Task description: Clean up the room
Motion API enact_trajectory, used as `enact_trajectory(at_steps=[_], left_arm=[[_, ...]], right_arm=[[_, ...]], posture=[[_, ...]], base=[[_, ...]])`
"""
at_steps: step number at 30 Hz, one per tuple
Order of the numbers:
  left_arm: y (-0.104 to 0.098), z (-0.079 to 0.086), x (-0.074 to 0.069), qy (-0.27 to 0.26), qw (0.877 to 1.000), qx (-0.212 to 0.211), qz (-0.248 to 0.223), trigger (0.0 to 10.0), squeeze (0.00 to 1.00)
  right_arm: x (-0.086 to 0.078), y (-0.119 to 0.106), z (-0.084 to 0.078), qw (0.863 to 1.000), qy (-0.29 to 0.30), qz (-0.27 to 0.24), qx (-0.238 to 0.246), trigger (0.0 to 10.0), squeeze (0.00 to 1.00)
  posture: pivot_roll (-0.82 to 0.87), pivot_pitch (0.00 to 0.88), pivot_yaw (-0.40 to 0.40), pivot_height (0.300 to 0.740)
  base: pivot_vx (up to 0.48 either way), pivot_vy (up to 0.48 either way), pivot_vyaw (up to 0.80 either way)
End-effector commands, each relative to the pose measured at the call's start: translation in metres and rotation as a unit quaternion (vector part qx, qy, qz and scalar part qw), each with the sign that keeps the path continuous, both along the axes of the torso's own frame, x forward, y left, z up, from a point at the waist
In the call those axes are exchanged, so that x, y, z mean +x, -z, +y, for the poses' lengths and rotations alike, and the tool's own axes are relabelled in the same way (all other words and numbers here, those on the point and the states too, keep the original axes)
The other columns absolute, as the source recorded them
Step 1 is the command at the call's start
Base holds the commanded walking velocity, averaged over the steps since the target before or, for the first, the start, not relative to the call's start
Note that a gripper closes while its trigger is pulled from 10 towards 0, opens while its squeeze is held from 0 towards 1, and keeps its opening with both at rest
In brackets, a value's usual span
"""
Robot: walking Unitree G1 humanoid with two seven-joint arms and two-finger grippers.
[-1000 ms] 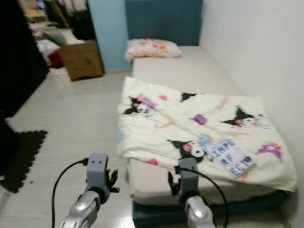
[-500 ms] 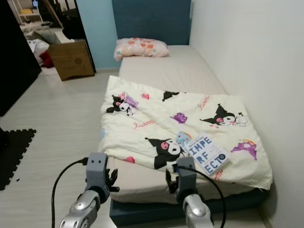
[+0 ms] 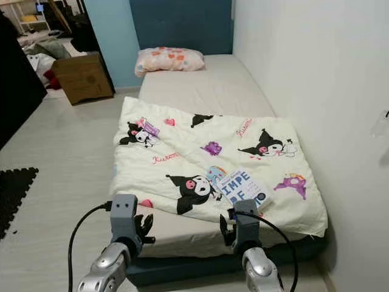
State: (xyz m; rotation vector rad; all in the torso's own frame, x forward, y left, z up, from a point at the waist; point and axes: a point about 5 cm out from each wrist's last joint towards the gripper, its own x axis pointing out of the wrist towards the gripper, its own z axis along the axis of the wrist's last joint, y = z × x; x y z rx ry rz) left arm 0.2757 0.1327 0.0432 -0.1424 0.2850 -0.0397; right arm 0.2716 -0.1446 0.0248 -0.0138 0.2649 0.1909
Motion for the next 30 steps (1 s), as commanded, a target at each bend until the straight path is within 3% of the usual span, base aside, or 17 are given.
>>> enact_trajectory(at_steps=[1,12,30], left_arm=[[0.0024,0.0052,-0.0035,-0.013,1.0,0.005,0.001,10.0,0.0],[0.0004,0.0,-0.0024,0.01,0.999,0.039,-0.004,10.0,0.0],[-0.0027,0.0037,-0.0055,0.005,0.999,0.029,-0.019,10.0,0.0]], right_arm=[[-0.0035,0.0043,0.007,1.0,-0.005,0.011,0.011,10.0,0.0],[-0.0054,0.0065,0.0027,1.0,0.01,0.01,0.001,10.0,0.0],[-0.0013,0.0048,0.0047,1.0,0.007,0.013,0.004,10.0,0.0]], posture=[[-0.07,0.083,0.025,0.74],[-0.06,0.09,0.033,0.74],[-0.05,0.09,0.025,0.74]], base=[[0.0,0.0,0.0],[0.0,0.0,0.0],[0.05,0.0,0.0]])
